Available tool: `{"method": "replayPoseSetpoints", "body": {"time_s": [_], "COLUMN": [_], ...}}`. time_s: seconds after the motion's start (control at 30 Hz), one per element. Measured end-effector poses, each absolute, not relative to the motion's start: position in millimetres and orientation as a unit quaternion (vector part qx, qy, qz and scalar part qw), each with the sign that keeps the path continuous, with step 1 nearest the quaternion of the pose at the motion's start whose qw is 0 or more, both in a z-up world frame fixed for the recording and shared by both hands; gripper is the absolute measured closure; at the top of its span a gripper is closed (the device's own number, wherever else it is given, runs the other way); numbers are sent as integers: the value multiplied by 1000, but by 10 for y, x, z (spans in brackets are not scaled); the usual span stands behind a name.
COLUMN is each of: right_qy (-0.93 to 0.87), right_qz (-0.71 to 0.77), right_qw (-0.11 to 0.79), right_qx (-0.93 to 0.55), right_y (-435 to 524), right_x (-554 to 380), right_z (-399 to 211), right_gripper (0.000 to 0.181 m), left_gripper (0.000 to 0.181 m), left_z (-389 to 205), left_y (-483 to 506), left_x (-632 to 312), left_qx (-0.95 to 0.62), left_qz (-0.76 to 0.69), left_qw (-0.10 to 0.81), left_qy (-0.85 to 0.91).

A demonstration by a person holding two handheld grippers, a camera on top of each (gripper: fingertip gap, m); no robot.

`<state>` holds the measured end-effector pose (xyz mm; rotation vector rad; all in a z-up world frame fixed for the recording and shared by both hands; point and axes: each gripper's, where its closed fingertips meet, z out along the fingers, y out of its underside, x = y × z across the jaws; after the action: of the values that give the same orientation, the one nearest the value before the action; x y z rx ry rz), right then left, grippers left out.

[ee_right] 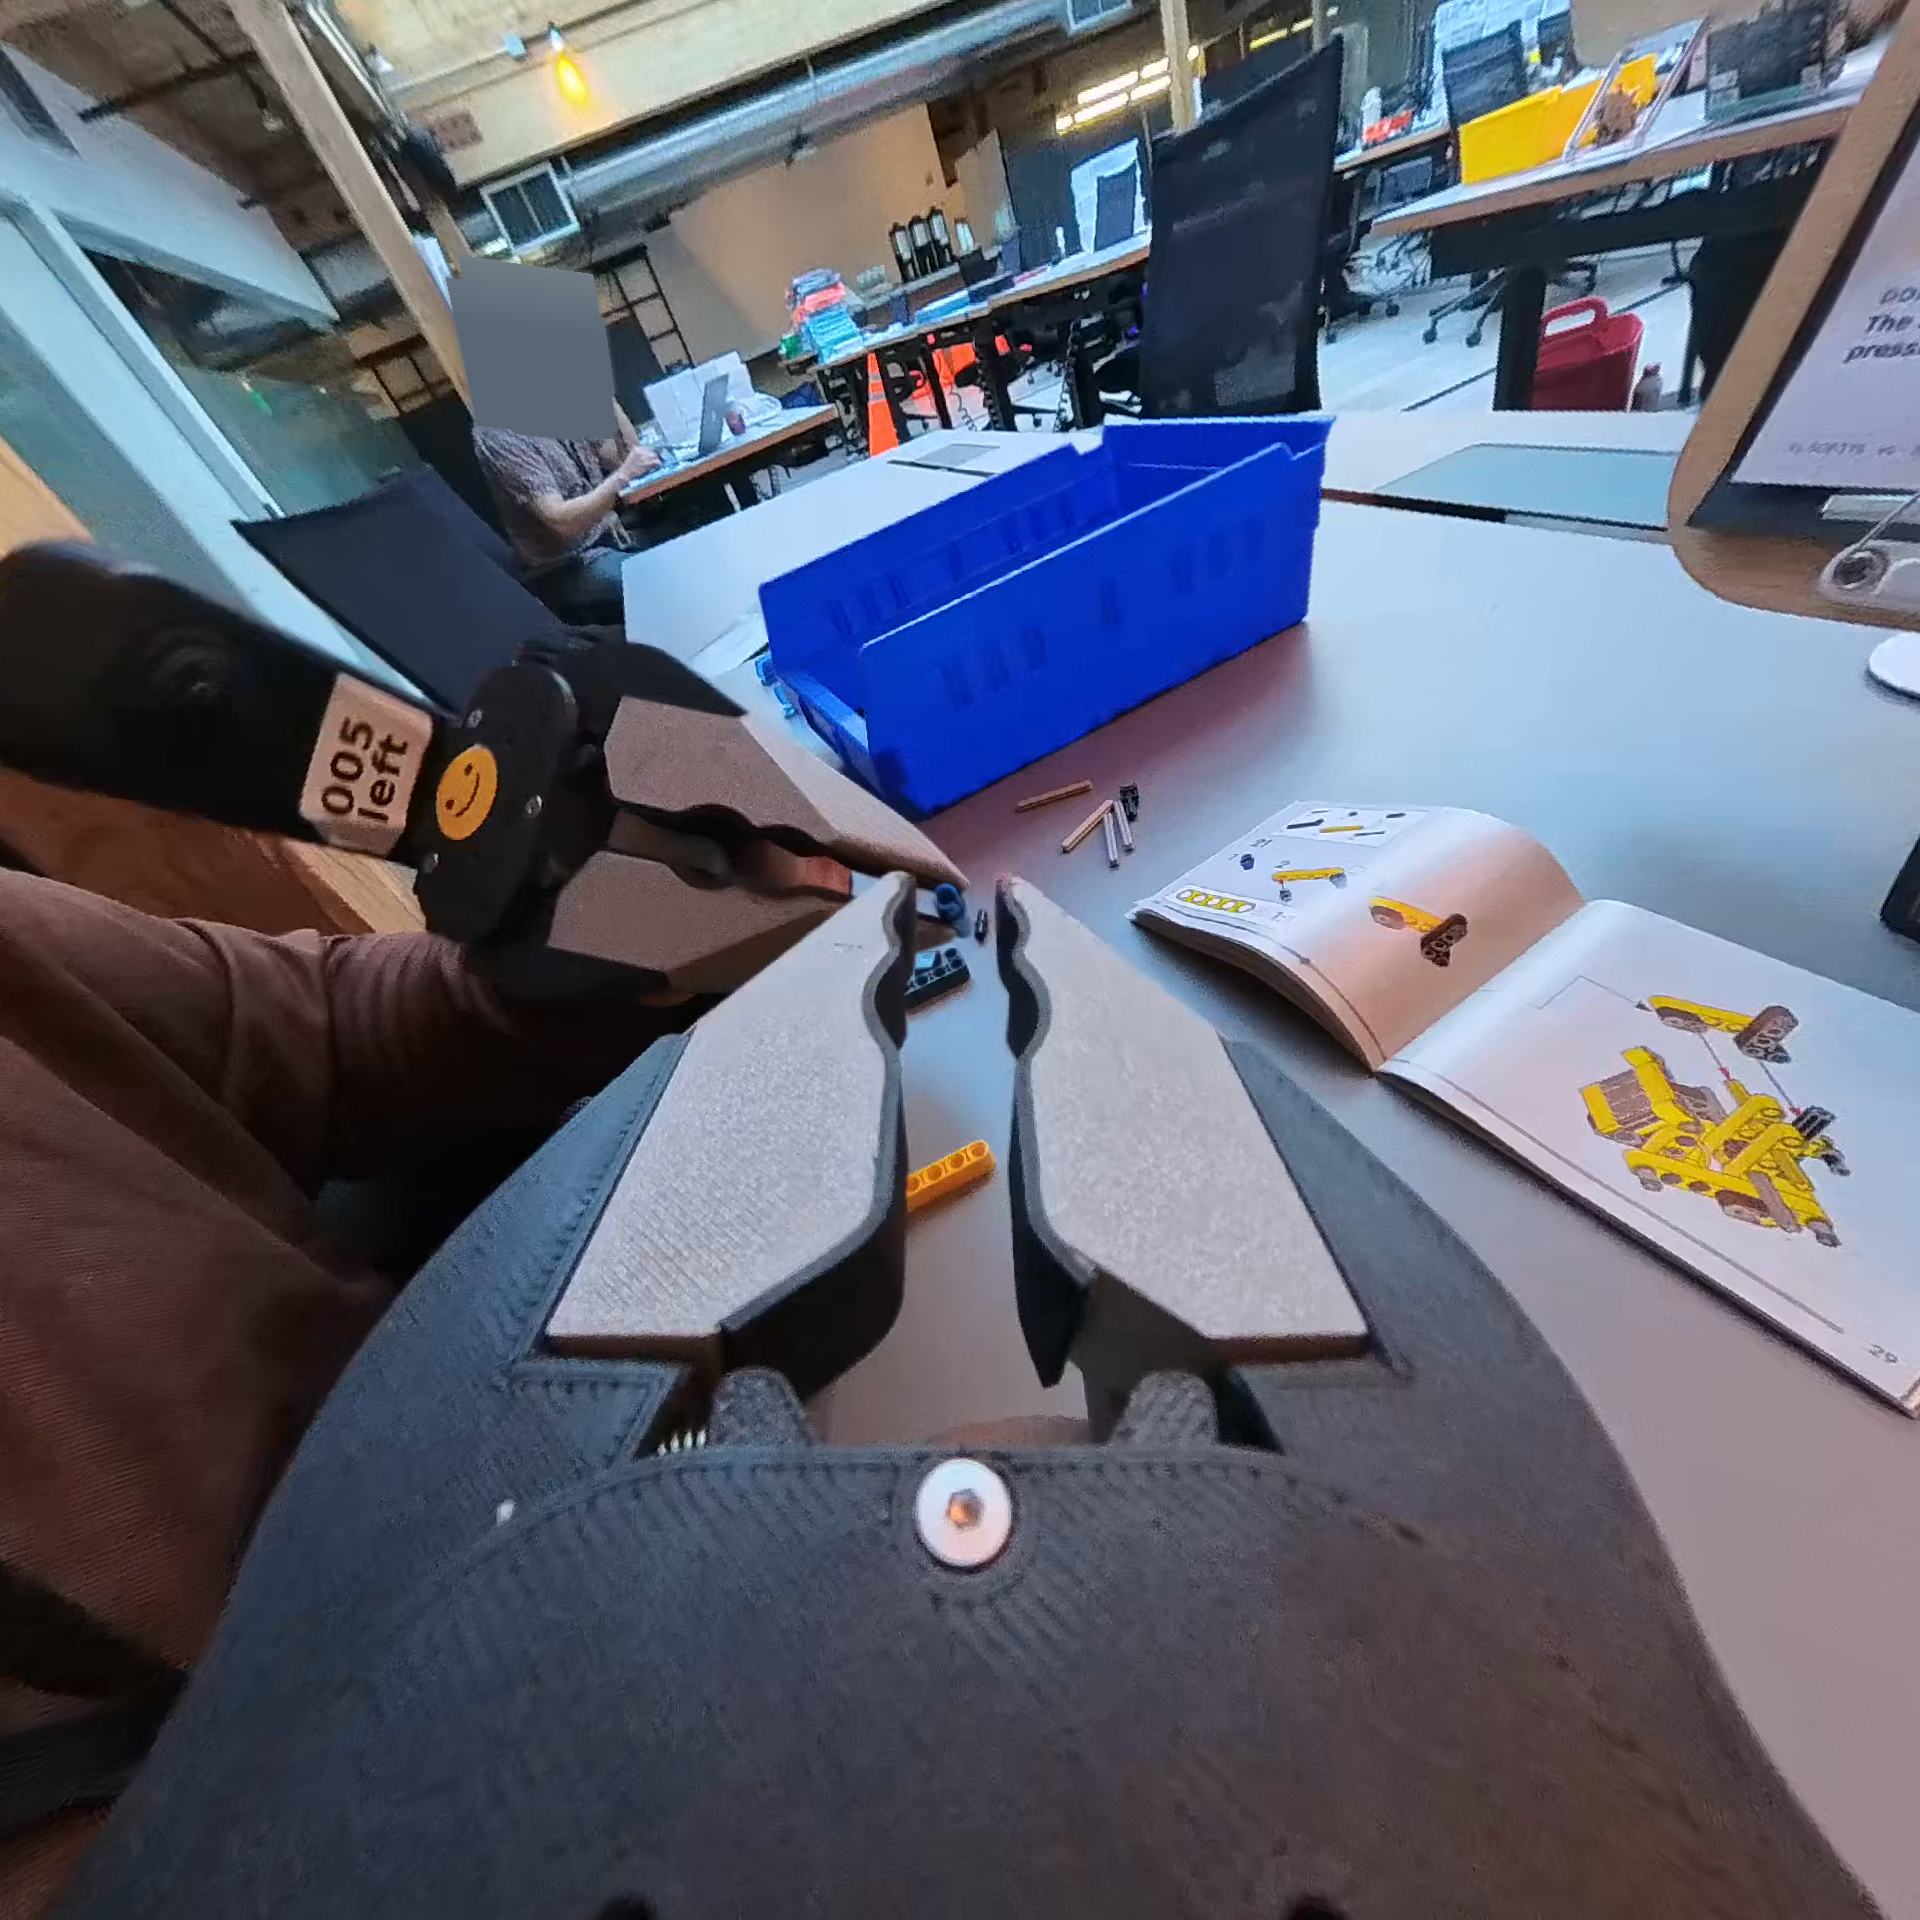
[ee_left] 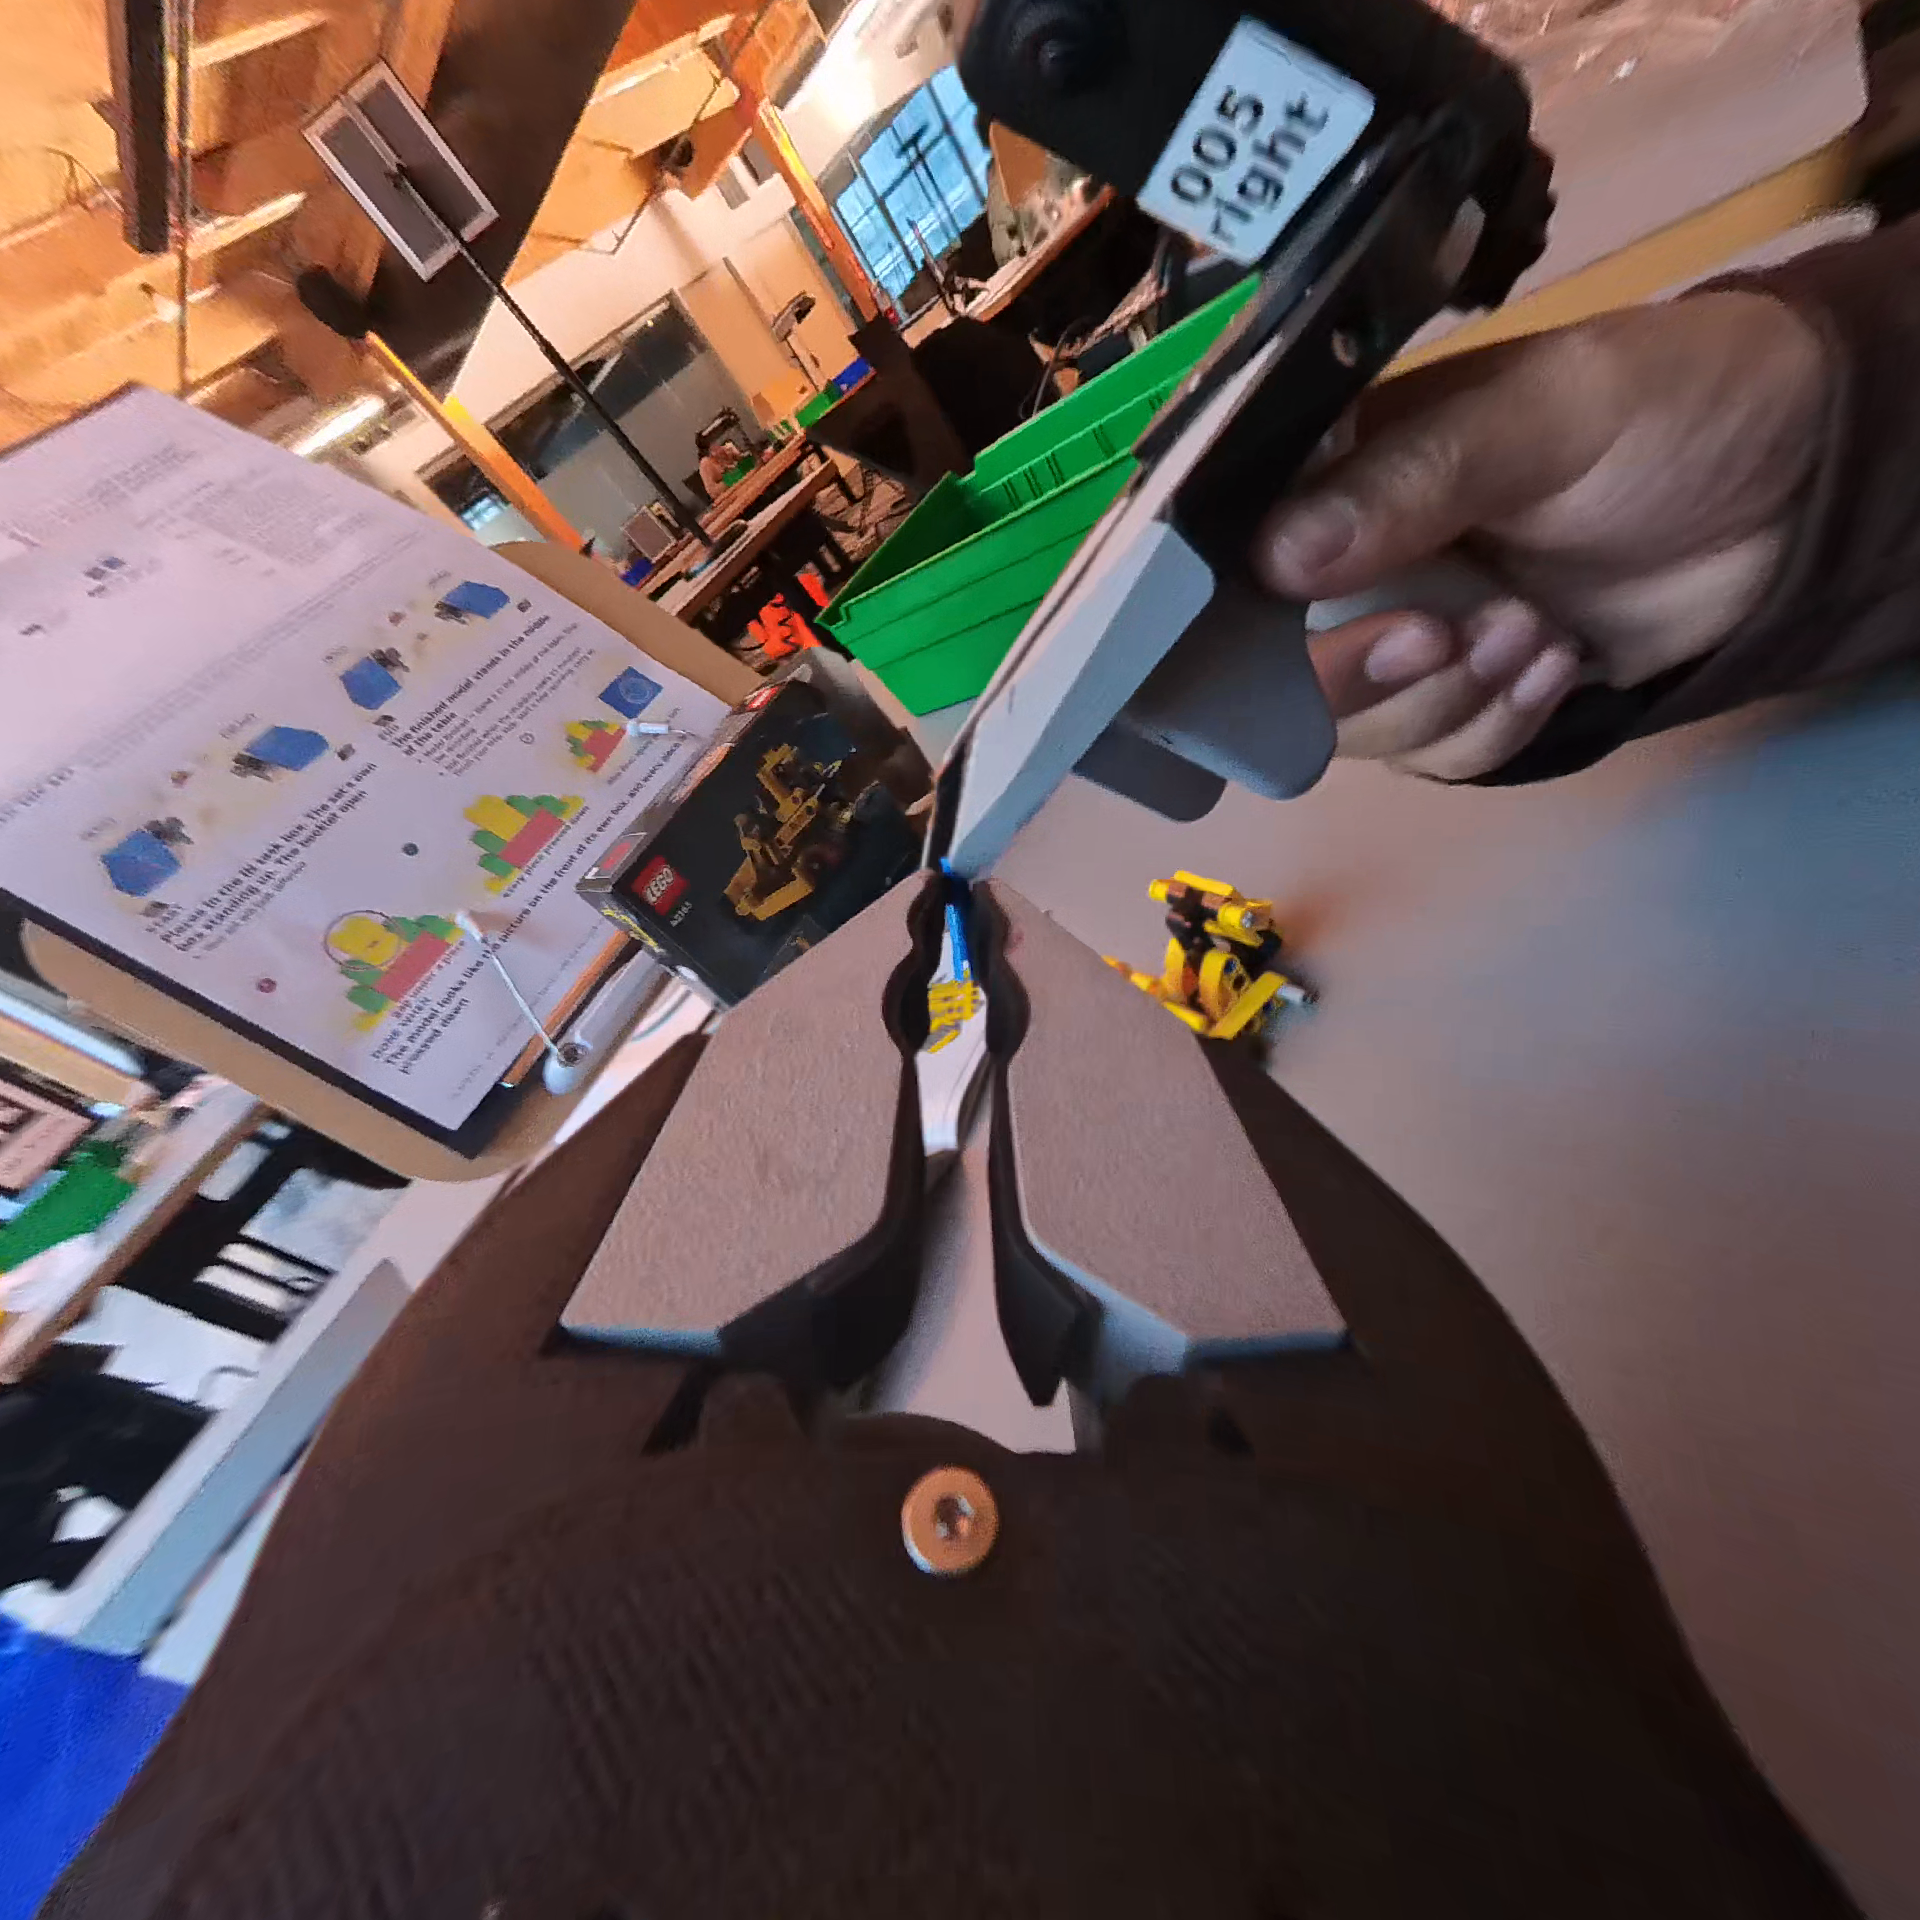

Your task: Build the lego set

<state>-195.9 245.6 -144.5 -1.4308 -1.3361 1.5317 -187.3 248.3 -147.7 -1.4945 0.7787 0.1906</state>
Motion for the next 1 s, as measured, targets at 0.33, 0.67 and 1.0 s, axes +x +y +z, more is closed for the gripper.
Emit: {"method": "replayPoseSetpoints", "body": {"time_s": [0.33,0.67,1.0], "right_qy": [-529,-547,-540], "right_qz": [545,553,562], "right_qw": [363,346,340], "right_qx": [-539,-524,-527], "right_y": [2420,2399,2428], "right_x": [-1957,-1841,-1820], "right_z": [-1443,-1413,-1452], "right_gripper": [180,180,181], "left_gripper": [179,170,175], "left_z": [-1454,-1536,-1610], "left_y": [2480,2484,2494], "left_x": [-1883,-1919,-1858], "left_qx": [-614,-644,-646], "left_qz": [226,164,163], "left_qw": [657,658,650], "left_qy": [374,354,364]}}
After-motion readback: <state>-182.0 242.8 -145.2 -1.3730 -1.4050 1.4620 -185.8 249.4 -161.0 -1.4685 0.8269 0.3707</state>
